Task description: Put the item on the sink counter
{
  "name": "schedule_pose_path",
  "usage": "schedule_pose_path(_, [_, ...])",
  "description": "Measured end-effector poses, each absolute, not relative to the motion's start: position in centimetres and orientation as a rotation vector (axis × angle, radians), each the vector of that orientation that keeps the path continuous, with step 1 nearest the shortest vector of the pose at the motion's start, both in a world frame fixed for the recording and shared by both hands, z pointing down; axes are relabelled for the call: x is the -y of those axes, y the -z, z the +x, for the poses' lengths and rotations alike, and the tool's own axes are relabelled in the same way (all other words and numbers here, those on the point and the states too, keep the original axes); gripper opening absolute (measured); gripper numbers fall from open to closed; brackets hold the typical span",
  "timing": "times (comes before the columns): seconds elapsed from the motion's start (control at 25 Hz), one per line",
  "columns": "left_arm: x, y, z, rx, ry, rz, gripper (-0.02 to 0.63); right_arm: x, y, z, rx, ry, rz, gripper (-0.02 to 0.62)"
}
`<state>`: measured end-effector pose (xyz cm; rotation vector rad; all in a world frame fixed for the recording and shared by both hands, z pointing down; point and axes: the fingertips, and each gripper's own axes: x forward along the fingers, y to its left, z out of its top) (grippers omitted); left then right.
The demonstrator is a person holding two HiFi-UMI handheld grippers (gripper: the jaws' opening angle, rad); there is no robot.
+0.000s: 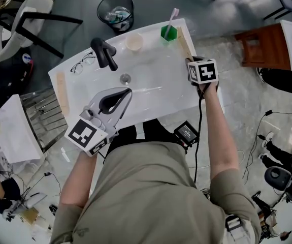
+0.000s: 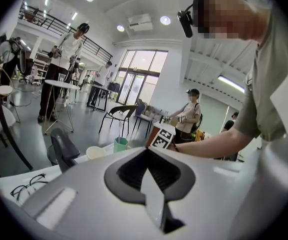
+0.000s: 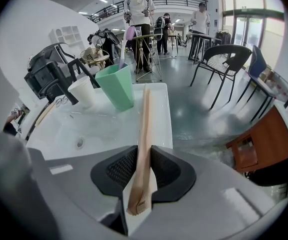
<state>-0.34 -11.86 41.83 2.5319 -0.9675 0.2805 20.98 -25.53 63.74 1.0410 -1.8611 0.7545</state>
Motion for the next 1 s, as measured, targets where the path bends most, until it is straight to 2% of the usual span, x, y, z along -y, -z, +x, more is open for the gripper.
schedule_pose_path(0.2, [11.7, -41.9, -0.4, 0.963, -0.282, 2.529, 0.006, 25.4, -63.7, 20.9, 1.868, -0.755, 1.042, 0.085])
schedule_pose_path(0.56, [11.5, -41.5, -0.4, 0.957, -0.280, 2.538, 0.006, 24.8, -63.3, 20.3, 1.901, -0.779, 1.047, 0.144])
schedule_pose_path(1.0, [11.2, -41.1, -0.6, 0.946, -0.278, 2.551, 0.006, 24.9, -61.1, 20.4, 1.945, -0.771, 1.121, 0.144])
